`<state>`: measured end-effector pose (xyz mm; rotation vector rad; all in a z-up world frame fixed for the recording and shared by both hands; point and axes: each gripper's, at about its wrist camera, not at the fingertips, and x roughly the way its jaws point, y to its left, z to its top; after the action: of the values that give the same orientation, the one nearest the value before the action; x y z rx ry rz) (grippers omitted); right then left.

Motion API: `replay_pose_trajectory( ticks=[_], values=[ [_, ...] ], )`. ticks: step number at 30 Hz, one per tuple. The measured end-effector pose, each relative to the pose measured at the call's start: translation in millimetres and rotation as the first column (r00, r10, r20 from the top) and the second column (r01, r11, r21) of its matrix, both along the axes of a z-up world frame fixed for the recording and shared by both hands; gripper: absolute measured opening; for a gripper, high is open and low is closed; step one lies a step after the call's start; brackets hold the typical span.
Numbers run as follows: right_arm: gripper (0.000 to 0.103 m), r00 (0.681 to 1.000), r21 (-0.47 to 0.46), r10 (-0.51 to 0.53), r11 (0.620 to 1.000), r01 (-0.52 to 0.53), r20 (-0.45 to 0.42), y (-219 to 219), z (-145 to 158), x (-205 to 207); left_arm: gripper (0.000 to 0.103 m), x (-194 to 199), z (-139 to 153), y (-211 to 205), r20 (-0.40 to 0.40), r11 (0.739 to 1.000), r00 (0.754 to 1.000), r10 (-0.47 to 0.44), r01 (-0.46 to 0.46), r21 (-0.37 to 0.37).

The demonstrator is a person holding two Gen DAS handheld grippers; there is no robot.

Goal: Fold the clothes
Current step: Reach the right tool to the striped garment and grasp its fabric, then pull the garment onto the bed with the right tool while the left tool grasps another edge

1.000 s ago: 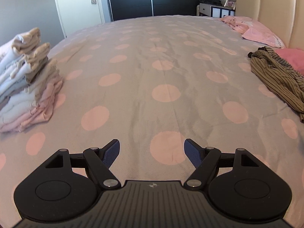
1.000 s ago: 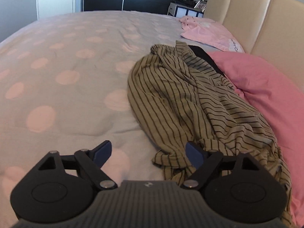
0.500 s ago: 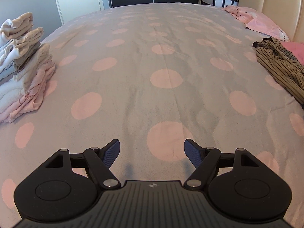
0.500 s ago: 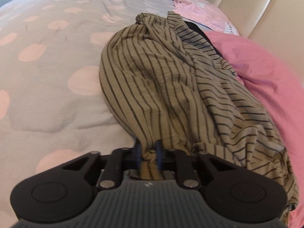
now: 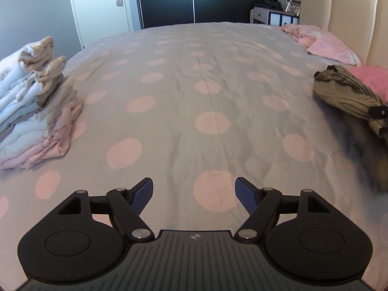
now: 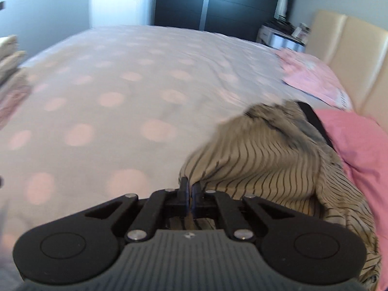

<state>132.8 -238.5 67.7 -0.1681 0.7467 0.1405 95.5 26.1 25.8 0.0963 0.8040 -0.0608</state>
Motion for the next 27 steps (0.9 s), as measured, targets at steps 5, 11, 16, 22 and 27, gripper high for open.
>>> replay_pose_trajectory(
  ticks=[5, 11, 16, 22, 27],
  values=[
    [0.002, 0.987, 0.071, 0.158, 0.985, -0.158, 0.003, 70.9, 21.8, -48.3, 0.074, -18.9, 19.1, 19.2, 0.047, 1.0, 0.999, 0.026, -0.026, -0.018],
    [0.002, 0.942, 0.211, 0.334, 0.924, -0.319, -0.038, 119.6, 34.6, -114.6, 0.074, -38.9, 29.4, 46.9, 0.065, 0.998, 0.996, 0.056, -0.055, -0.013],
    [0.003, 0.863, 0.338, 0.499, 0.828, -0.447, -0.081, 145.9, 45.3, -178.8, 0.074, -55.0, 39.4, 60.8, 0.094, 0.999, 0.995, 0.035, -0.035, 0.003],
    [0.01, 0.805, 0.292, 0.559, 0.818, -0.496, -0.199, 152.9, 19.8, -225.7, 0.074, -68.8, 39.1, 56.7, 0.088, 0.999, 0.995, -0.047, 0.045, 0.018],
    [0.033, 0.822, 0.284, 0.51, 0.851, -0.441, -0.253, 128.3, 8.3, -219.0, 0.074, -66.3, 34.2, 45.2, 0.072, 0.994, 0.991, -0.113, 0.112, 0.015]
  ],
)
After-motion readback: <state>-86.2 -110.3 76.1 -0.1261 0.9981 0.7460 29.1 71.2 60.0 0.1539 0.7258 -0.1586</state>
